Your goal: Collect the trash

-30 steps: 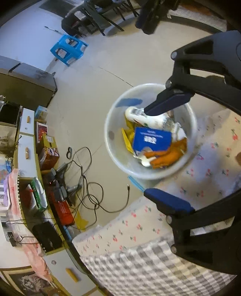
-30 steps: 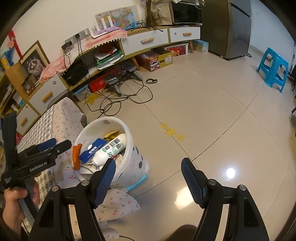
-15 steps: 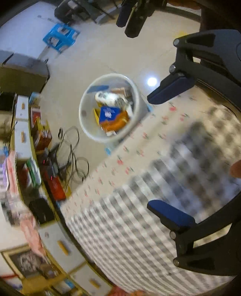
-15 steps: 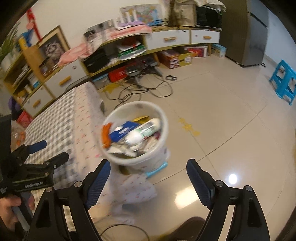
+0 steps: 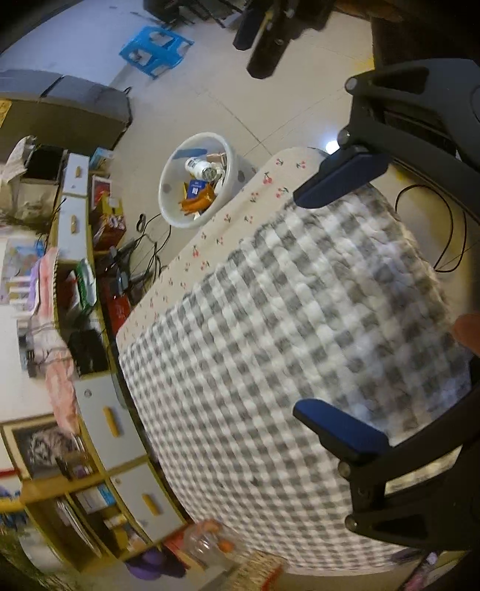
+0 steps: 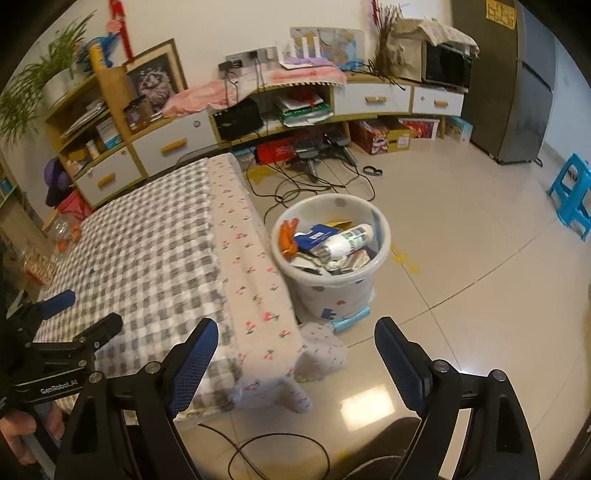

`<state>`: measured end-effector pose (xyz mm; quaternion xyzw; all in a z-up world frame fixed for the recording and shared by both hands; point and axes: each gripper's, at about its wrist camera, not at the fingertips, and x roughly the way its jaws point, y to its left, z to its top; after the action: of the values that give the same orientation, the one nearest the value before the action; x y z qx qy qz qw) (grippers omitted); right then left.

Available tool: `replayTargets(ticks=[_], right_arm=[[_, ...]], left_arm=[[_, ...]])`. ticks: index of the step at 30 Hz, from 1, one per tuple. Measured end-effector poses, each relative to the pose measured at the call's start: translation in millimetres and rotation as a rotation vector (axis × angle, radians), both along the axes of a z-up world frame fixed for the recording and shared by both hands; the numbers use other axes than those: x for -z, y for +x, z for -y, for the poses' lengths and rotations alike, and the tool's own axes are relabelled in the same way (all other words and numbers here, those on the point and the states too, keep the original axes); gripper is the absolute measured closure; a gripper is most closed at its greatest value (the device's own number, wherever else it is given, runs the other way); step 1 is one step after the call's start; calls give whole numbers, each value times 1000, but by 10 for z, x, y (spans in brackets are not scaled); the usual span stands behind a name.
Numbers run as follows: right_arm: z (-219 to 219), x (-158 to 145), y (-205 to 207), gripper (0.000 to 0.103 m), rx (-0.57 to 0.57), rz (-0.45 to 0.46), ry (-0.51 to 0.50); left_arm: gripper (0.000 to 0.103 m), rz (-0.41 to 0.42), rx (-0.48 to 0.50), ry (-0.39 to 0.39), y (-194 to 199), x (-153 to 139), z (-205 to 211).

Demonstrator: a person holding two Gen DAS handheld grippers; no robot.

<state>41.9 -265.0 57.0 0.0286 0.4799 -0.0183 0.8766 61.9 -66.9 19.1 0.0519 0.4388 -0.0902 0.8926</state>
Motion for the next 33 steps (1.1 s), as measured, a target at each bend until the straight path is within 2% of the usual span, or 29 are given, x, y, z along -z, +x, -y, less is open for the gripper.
replayTargets(ticks=[11,25,33], right_arm=[[-379,187,-189,14,-56,54,-41],[-487,343,-125,14,-72,32,-39],[-472,331,-116,14,-67,33,-29]], left_arm=[[1,-2,-118,-23,-305,189,-357],[1,-2,-133,-44,-355,221,-449],[1,5,-121,-46,-353,195,-395]])
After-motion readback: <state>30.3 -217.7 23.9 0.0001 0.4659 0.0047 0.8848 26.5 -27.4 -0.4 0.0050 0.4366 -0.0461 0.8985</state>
